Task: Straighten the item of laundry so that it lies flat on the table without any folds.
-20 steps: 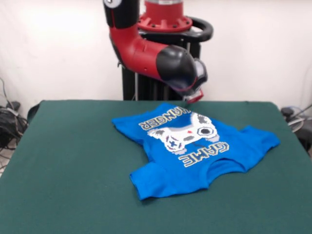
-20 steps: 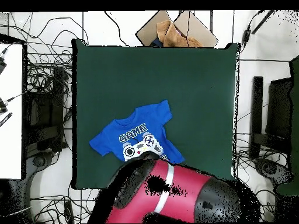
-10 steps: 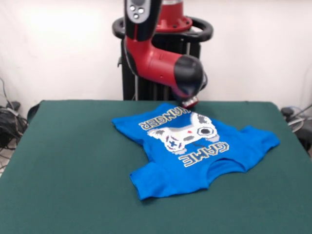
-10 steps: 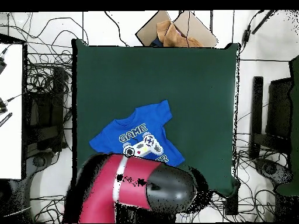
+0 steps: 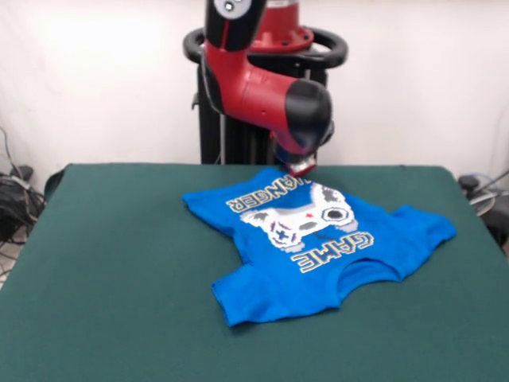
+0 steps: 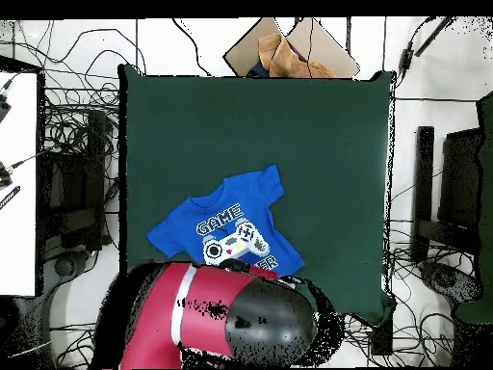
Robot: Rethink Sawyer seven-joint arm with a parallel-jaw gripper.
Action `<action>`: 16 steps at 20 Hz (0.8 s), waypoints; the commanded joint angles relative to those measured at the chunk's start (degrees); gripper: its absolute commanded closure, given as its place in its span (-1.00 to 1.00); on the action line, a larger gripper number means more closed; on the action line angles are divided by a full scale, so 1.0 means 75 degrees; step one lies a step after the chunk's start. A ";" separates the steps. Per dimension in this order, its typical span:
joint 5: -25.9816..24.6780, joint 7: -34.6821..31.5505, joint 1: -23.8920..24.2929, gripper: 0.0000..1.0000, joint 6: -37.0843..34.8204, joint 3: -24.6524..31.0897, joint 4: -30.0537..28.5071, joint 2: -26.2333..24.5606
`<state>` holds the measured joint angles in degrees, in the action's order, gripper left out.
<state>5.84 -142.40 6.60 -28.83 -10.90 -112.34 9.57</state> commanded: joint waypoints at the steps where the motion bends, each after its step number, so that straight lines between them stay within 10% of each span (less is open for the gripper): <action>1: 0.0346 -0.0253 0.0598 1.00 -0.0234 0.0601 0.1364 0.0782; 16: 0.0482 -0.0028 0.1920 1.00 -0.2922 0.2191 0.0731 0.2056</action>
<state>5.83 -142.41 20.68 -45.66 -2.72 -112.33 22.09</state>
